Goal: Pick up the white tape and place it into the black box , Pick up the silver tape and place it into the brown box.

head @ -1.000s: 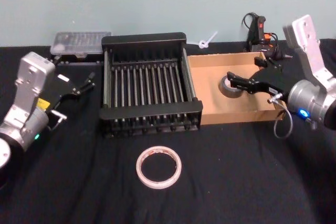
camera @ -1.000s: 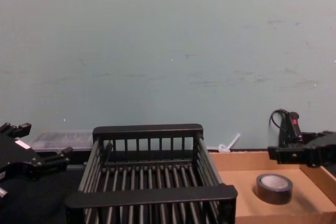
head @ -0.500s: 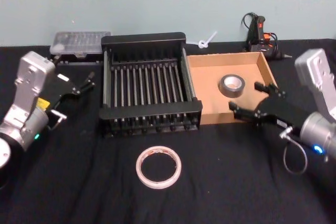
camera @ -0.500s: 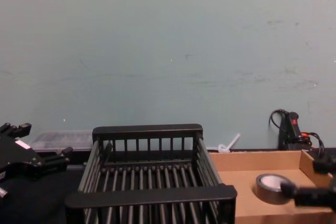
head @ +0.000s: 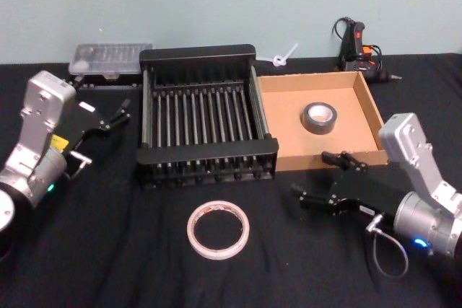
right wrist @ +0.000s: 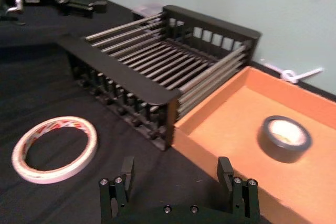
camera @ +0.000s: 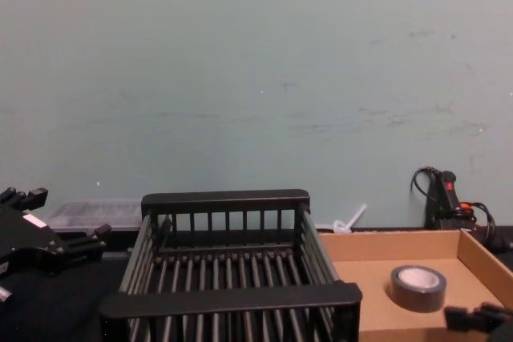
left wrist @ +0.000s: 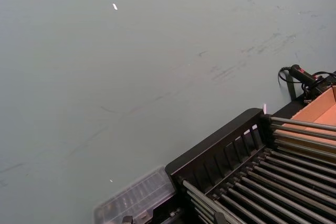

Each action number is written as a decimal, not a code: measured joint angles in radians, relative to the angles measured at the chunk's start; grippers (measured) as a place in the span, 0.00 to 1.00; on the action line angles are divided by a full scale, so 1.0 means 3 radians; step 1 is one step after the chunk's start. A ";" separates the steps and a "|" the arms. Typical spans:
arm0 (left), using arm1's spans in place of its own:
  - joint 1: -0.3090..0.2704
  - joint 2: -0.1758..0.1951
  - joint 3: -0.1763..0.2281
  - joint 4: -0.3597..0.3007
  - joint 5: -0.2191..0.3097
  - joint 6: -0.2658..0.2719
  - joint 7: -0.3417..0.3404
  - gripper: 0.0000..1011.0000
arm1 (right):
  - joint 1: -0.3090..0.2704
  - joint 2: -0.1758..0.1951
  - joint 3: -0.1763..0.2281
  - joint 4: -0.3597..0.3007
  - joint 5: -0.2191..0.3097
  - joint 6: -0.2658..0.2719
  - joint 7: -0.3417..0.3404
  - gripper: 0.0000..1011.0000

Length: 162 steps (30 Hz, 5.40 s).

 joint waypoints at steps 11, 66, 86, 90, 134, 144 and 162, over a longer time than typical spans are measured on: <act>0.0000 0.0000 0.0000 0.0000 0.0000 0.0000 0.0000 0.99 | 0.0222 -0.0072 -0.0280 0.0142 -0.0068 0.0003 0.0146 0.99; 0.0000 0.0000 0.0000 0.0000 0.0000 0.0000 0.0000 0.99 | 0.0965 -0.0384 -0.1059 0.0641 -0.0262 0.0416 0.0398 0.99; 0.0000 0.0000 0.0000 0.0000 0.0000 0.0000 0.0000 0.99 | 0.0950 -0.0403 -0.1087 0.0667 -0.0295 0.0450 0.0366 0.99; 0.0000 0.0000 0.0000 0.0000 0.0000 0.0000 0.0000 0.99 | 0.0948 -0.0403 -0.1088 0.0666 -0.0300 0.0449 0.0359 0.99; 0.0000 0.0000 0.0000 0.0000 0.0000 0.0000 0.0000 0.99 | 0.0949 -0.0400 -0.1083 0.0663 -0.0287 0.0447 0.0374 0.10; 0.0000 0.0000 0.0000 0.0000 0.0000 0.0000 0.0000 0.99 | 0.0936 -0.0354 -0.1040 0.0611 -0.0210 0.0401 0.0450 0.10; 0.0000 0.0000 0.0000 0.0000 0.0000 0.0000 0.0000 0.99 | 0.0893 -0.0124 -0.0831 0.0247 0.0133 0.0188 0.0516 0.10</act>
